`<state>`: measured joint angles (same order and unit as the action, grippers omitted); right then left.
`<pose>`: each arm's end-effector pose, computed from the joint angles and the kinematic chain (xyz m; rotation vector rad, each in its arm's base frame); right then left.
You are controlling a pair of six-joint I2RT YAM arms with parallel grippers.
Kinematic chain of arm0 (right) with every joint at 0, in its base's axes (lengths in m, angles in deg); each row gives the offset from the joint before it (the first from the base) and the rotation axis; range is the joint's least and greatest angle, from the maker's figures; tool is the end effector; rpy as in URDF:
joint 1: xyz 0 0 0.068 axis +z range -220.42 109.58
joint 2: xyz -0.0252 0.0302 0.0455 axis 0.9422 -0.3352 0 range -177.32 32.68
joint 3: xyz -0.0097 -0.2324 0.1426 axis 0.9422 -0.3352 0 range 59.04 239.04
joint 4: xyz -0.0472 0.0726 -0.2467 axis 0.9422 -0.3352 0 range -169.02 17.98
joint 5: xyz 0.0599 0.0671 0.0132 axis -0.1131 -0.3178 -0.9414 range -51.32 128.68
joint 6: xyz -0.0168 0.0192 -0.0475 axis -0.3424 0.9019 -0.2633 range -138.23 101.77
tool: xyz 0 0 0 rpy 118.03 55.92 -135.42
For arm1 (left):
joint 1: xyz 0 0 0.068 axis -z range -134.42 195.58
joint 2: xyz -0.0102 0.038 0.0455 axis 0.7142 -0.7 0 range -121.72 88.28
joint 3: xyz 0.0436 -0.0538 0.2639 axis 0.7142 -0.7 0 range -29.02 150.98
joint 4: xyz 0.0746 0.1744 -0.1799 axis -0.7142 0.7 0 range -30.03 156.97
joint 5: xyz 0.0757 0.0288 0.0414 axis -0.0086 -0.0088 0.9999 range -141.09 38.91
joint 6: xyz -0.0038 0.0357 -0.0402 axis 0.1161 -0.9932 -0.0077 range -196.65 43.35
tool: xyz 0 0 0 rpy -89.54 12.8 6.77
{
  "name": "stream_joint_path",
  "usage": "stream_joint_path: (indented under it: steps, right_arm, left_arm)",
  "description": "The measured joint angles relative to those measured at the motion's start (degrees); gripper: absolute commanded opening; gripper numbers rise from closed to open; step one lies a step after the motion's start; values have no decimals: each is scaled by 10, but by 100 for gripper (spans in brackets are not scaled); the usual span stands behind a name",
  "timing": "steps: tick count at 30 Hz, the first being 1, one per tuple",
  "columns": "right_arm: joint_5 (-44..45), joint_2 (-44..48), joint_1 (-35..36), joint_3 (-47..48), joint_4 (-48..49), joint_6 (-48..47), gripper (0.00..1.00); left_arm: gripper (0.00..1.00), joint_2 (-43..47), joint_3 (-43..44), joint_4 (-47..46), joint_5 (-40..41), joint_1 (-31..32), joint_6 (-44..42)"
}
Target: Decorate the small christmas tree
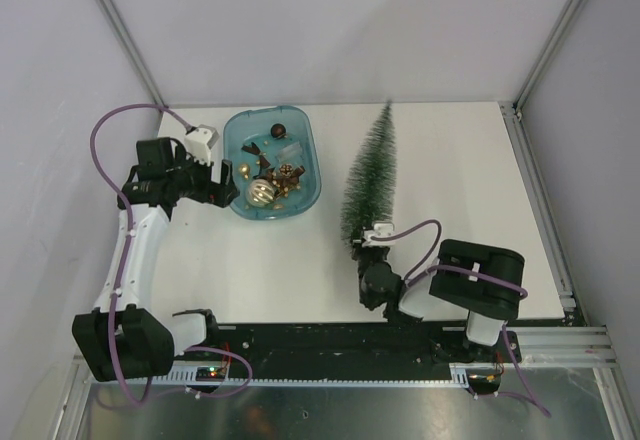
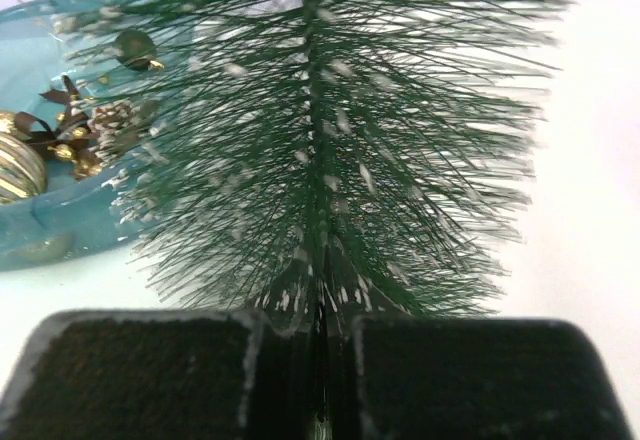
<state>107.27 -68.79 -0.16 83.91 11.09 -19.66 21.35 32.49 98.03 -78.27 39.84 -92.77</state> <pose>0.1238 0.2468 0.1577 0.0412 1.5296 0.0855 0.2432 0.0081 0.3202 0.4347 2.2104 -0.3494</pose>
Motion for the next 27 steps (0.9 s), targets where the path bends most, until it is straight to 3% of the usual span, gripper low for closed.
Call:
stream_joint_path:
  steps: [8, 15, 27]
  right_arm:
    - [42, 19, 29, -45, -17, 16, 19]
    - [45, 18, 43, -68, -52, 19, 46]
    - [55, 74, 104, -102, -66, -16, 71]
  left_arm:
    - [100, 5, 0, 0, 0, 0, 0]
    - [100, 7, 0, 0, 0, 0, 0]
    - [100, 7, -3, 0, 0, 0, -3]
